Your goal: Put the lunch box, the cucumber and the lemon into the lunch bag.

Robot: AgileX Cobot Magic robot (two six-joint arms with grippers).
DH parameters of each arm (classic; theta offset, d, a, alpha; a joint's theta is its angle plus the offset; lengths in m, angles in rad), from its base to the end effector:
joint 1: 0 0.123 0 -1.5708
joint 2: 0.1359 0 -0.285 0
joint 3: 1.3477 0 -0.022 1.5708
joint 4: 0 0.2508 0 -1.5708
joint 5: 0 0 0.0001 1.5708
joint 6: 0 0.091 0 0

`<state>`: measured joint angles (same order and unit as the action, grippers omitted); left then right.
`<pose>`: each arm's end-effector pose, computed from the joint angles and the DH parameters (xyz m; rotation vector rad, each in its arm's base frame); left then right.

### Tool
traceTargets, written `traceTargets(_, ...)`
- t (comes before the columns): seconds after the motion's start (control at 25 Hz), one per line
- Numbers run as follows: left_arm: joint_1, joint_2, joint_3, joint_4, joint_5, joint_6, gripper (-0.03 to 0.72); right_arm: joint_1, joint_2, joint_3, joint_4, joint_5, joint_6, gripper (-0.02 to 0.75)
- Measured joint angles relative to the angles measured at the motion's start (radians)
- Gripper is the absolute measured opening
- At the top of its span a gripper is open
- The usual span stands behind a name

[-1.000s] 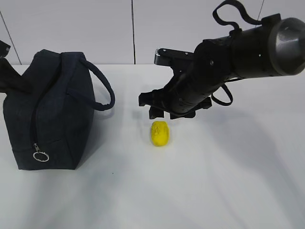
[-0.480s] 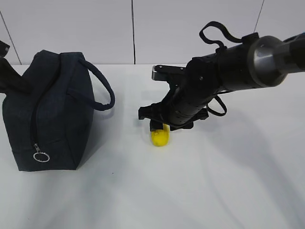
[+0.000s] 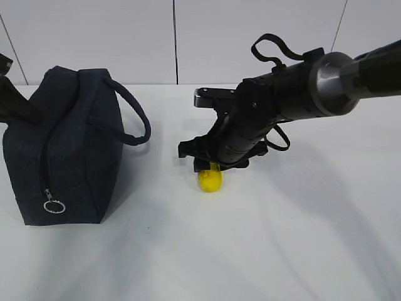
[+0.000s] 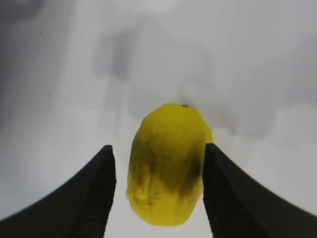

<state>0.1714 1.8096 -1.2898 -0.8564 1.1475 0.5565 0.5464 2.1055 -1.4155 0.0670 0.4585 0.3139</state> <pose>0.3578 -0.0017 0.2380 0.0144 2.6893 -1.0298 0.3750 0.2312 0.1428 -0.2407 2.6653 0.3456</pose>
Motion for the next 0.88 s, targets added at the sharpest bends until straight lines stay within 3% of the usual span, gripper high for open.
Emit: traceTargets(0.88, 0.000, 0.000, 0.000, -0.001, 0.000, 0.000, -0.001, 0.000, 0.015, -0.004, -0.032, 0.005, 0.014, 0.428)
